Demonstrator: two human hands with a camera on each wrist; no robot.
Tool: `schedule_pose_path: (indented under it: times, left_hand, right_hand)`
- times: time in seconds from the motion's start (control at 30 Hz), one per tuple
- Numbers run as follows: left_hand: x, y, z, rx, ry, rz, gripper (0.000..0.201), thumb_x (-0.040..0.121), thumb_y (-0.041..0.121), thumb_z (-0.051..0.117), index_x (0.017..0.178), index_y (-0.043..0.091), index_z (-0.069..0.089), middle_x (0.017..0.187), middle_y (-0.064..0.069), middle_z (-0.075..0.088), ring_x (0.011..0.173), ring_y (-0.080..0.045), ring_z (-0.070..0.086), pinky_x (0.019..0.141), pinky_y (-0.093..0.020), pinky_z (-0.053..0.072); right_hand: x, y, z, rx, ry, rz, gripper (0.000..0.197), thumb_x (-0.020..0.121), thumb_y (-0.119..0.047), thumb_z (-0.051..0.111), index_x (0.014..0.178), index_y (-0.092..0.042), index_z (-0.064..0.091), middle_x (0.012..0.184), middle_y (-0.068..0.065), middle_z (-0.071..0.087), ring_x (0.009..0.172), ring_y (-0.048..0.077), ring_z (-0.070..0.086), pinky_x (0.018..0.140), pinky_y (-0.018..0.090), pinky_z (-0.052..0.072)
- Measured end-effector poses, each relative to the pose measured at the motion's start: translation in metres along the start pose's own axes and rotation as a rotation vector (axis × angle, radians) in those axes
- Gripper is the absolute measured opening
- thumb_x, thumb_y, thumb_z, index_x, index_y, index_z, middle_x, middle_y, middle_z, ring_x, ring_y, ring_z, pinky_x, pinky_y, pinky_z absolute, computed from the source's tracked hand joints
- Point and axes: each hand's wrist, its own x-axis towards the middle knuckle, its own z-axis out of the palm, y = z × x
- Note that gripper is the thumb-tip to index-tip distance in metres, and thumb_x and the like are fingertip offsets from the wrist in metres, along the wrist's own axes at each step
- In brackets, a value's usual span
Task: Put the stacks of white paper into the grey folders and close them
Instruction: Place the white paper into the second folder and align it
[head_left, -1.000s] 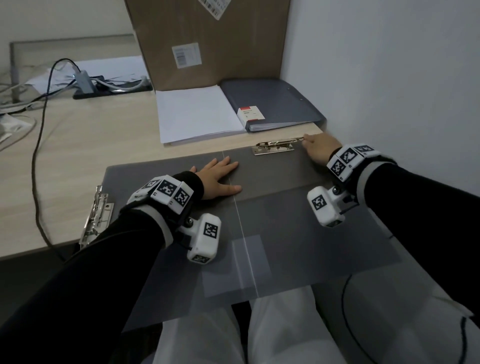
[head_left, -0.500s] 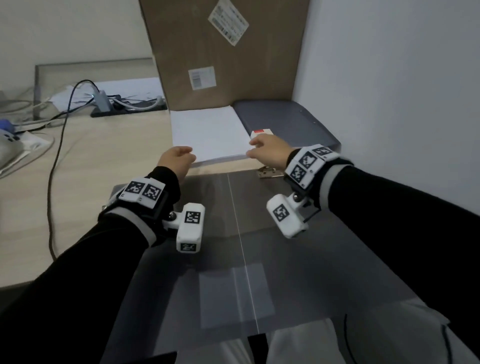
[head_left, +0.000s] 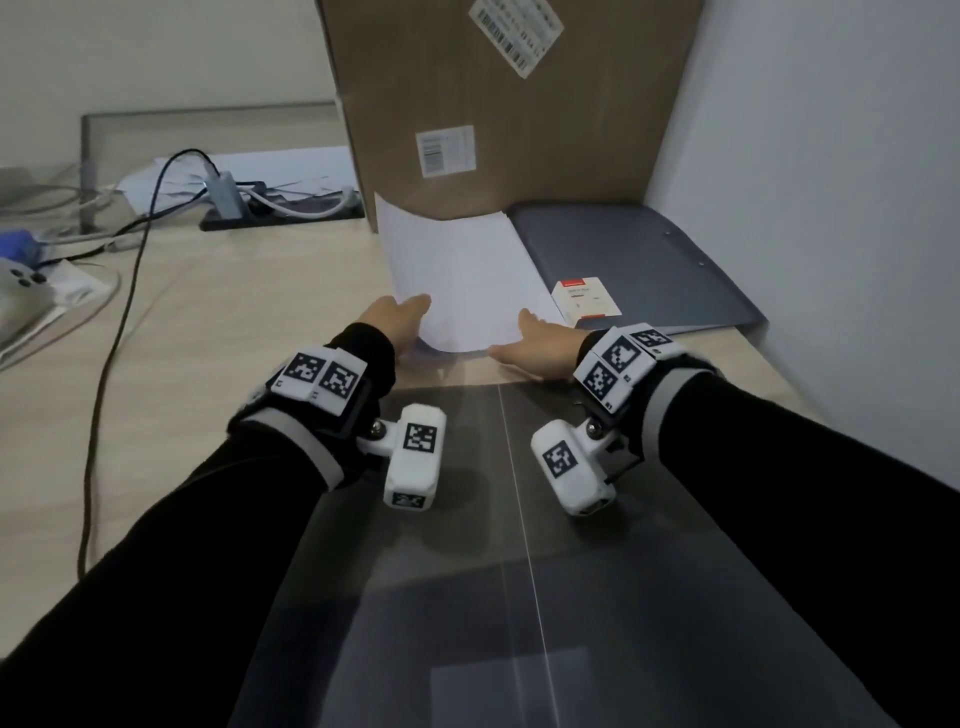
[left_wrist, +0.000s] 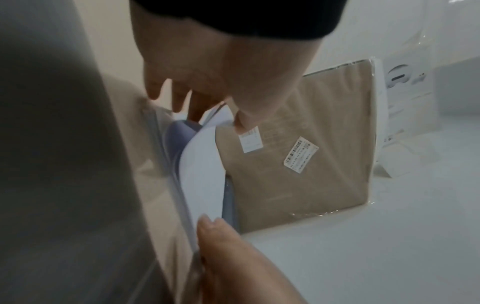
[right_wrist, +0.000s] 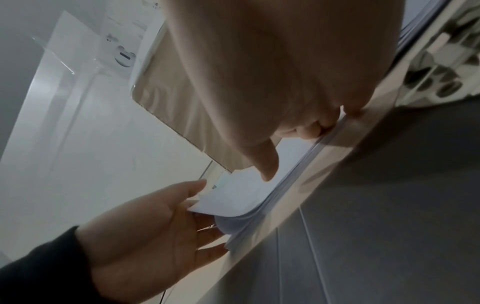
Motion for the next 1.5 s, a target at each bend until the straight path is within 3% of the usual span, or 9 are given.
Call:
schedule_pose_path:
  times: [0.2, 0.5, 0.73, 0.9, 0.97, 1.1, 1.27, 1.37, 1.5]
  left_hand:
    - [0.008, 0.006, -0.005, 0.069, 0.088, -0.099, 0.053, 0.092, 0.027, 0.047, 0.137, -0.001, 0.042, 0.137, -0.018, 0.051, 0.121, -0.036, 0.052, 0.084, -0.029, 0.038]
    - [0.014, -0.003, -0.016, -0.22, 0.068, -0.108, 0.056, 0.073, 0.023, 0.06, 0.123, -0.001, 0.053, 0.116, -0.018, 0.059, 0.113, -0.038, 0.059, 0.101, -0.046, 0.046]
    - [0.009, 0.009, -0.018, -0.415, 0.053, -0.038, 0.06, 0.088, 0.007, 0.053, 0.144, 0.006, 0.031, 0.137, -0.017, 0.047, 0.112, -0.031, 0.057, 0.087, -0.037, 0.048]
    - [0.003, 0.026, -0.021, -0.497, -0.018, -0.148, 0.011, 0.091, 0.009, 0.052, 0.096, 0.0, 0.053, 0.08, -0.017, 0.066, 0.063, -0.023, 0.064, 0.055, -0.031, 0.058]
    - [0.005, 0.03, -0.019, -0.34, -0.114, -0.233, 0.025, 0.093, 0.02, 0.051, 0.107, 0.0, 0.048, 0.078, -0.019, 0.063, 0.075, -0.03, 0.065, 0.07, -0.032, 0.05]
    - [0.01, 0.029, -0.01, 0.211, -0.045, -0.187, 0.054, 0.098, 0.028, 0.042, 0.139, -0.005, 0.035, 0.146, -0.019, 0.041, 0.135, -0.031, 0.039, 0.1, -0.034, 0.034]
    - [-0.002, 0.023, -0.01, 0.36, 0.091, -0.048, 0.051, 0.102, 0.029, 0.031, 0.138, -0.005, 0.039, 0.149, -0.019, 0.037, 0.137, -0.03, 0.036, 0.109, -0.031, 0.029]
    - [-0.007, 0.015, -0.027, 0.178, 0.202, -0.06, 0.045, 0.097, 0.019, 0.046, 0.138, -0.001, 0.042, 0.146, -0.015, 0.043, 0.134, -0.029, 0.042, 0.107, -0.03, 0.033]
    - [-0.019, -0.009, -0.066, -0.045, 0.266, -0.019, 0.048, 0.09, 0.011, 0.058, 0.133, -0.004, 0.046, 0.137, -0.018, 0.052, 0.123, -0.033, 0.052, 0.104, -0.038, 0.04]
  right_hand:
    - [-0.001, 0.0, -0.004, -0.014, -0.01, 0.001, 0.071, 0.097, -0.041, 0.037, 0.15, -0.002, 0.011, 0.156, 0.014, 0.024, 0.141, 0.03, 0.032, 0.112, 0.035, 0.03]
    - [-0.005, 0.001, -0.008, -0.004, -0.023, 0.011, 0.067, 0.099, -0.037, 0.037, 0.15, -0.004, 0.01, 0.156, 0.012, 0.025, 0.14, 0.03, 0.032, 0.11, 0.035, 0.03]
    - [-0.008, 0.004, -0.01, 0.01, -0.046, -0.006, 0.068, 0.099, -0.039, 0.036, 0.151, -0.005, 0.008, 0.157, 0.011, 0.022, 0.141, 0.029, 0.03, 0.112, 0.035, 0.029]
    - [-0.008, 0.006, -0.009, 0.039, -0.045, -0.029, 0.068, 0.099, -0.038, 0.037, 0.151, -0.006, 0.008, 0.158, 0.01, 0.019, 0.143, 0.028, 0.027, 0.112, 0.034, 0.026]
    - [-0.006, 0.008, -0.01, 0.037, -0.05, -0.033, 0.069, 0.098, -0.04, 0.036, 0.152, -0.007, 0.007, 0.159, 0.009, 0.018, 0.144, 0.027, 0.025, 0.113, 0.035, 0.025]
    - [0.0, 0.01, -0.011, 0.02, -0.068, -0.037, 0.064, 0.098, -0.04, 0.036, 0.15, -0.008, 0.016, 0.155, 0.011, 0.028, 0.136, 0.028, 0.036, 0.106, 0.034, 0.031]
    - [0.0, 0.008, -0.013, 0.131, 0.012, -0.092, 0.034, 0.098, -0.036, 0.039, 0.123, -0.015, 0.05, 0.149, 0.011, 0.039, 0.134, 0.026, 0.039, 0.095, 0.029, 0.032]
    - [-0.011, 0.005, -0.021, 0.388, 0.196, -0.157, 0.044, 0.096, -0.03, 0.047, 0.136, -0.01, 0.048, 0.145, 0.007, 0.046, 0.133, 0.022, 0.044, 0.109, 0.032, 0.034]
    - [-0.029, 0.007, -0.037, 0.578, 0.406, -0.161, 0.049, 0.089, -0.037, 0.057, 0.132, -0.013, 0.051, 0.135, 0.003, 0.054, 0.122, 0.02, 0.053, 0.095, 0.032, 0.042]
